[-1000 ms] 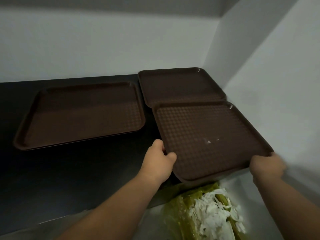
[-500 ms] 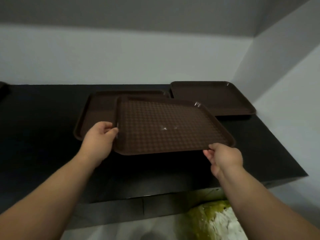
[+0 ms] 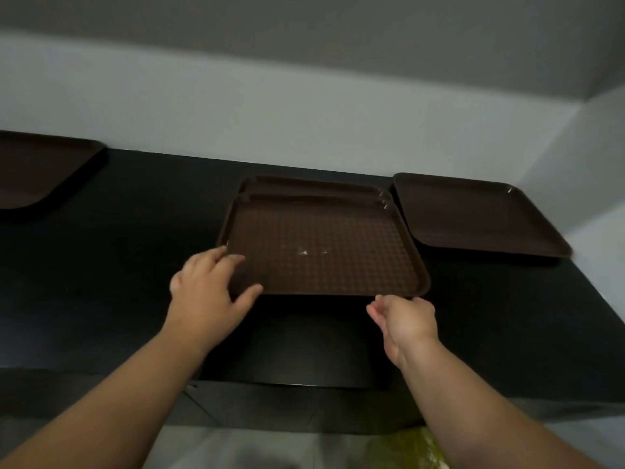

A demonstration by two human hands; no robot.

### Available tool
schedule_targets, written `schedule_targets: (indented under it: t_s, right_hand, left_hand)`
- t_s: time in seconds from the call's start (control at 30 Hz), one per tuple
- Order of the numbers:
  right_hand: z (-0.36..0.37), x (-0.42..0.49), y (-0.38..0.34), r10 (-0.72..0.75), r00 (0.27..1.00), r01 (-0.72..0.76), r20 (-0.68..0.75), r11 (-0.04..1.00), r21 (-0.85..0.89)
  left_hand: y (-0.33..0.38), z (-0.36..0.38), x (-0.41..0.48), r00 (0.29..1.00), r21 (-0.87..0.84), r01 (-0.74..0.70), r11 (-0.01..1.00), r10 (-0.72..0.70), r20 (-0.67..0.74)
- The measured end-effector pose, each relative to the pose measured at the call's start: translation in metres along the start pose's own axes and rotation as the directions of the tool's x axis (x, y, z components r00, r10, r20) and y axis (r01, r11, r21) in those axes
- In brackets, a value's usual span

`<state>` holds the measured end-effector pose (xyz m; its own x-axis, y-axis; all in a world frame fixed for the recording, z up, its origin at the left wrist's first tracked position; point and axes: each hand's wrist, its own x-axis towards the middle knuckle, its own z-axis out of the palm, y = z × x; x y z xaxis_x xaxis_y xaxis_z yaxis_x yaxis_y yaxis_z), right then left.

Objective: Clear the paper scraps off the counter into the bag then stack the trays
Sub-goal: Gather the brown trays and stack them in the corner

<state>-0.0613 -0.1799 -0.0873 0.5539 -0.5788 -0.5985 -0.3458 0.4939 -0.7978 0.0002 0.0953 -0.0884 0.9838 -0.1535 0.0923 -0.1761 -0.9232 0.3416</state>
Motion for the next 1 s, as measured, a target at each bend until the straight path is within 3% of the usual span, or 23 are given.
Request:
schedule_targets:
  t_s: [0.07, 0.1, 0.13, 0.2, 0.27, 0.33, 0.47, 0.7, 0.87, 1.0]
  right_hand:
    - [-0.006, -0.005, 0.012, -0.143, 0.990, 0.136, -0.006, 0.956, -0.258]
    - [-0.009, -0.005, 0.013, -0.255, 0.967, 0.223, -0.021, 0.879, -0.422]
    - [-0.012, -0.002, 0.012, -0.373, 0.928, 0.301, -0.007, 0.761, -0.575]
    - [-0.018, 0.009, 0.005, -0.521, 0.836, 0.442, 0.173, 0.451, -0.776]
    - [-0.020, 0.024, -0.002, -0.475, 0.781, 0.536, 0.404, 0.180, -0.825]
    - [-0.019, 0.038, -0.005, -0.388, 0.754, 0.587, 0.531, 0.036, -0.808]
    - [-0.008, 0.060, -0.016, -0.364, 0.731, 0.619, 0.577, -0.003, -0.785]
    - [0.012, 0.098, -0.024, -0.324, 0.745, 0.574, 0.583, -0.136, -0.808]
    - [0.009, 0.119, -0.005, -0.451, 0.631, 0.638, 0.632, -0.162, -0.753]
    - [0.009, 0.123, -0.001, -0.521, 0.597, 0.627, 0.611, -0.172, -0.760]
  left_hand:
    - [0.004, 0.015, -0.011, 0.987, 0.112, -0.148, 0.983, 0.140, 0.080]
    - [0.004, 0.023, -0.012, 0.983, 0.118, -0.161, 0.980, 0.149, 0.104]
    - [0.004, 0.030, -0.013, 0.986, 0.109, -0.147, 0.983, 0.137, 0.093]
    - [0.002, 0.038, -0.009, 0.995, 0.071, -0.098, 0.993, 0.096, 0.032]
    - [0.001, 0.043, -0.001, 0.996, 0.051, -0.088, 0.995, 0.088, 0.002]
    - [0.002, 0.048, 0.009, 0.996, 0.045, -0.086, 0.995, 0.087, -0.018]
    - [0.005, 0.053, 0.028, 0.998, 0.040, -0.043, 0.998, 0.045, -0.049]
    - [0.010, 0.073, 0.057, 0.997, 0.058, 0.005, 0.998, -0.009, 0.071]
    - [0.001, 0.086, 0.062, 1.000, -0.011, 0.012, 1.000, -0.012, 0.011]
    - [0.000, 0.088, 0.061, 0.999, -0.017, 0.014, 1.000, -0.015, -0.050]
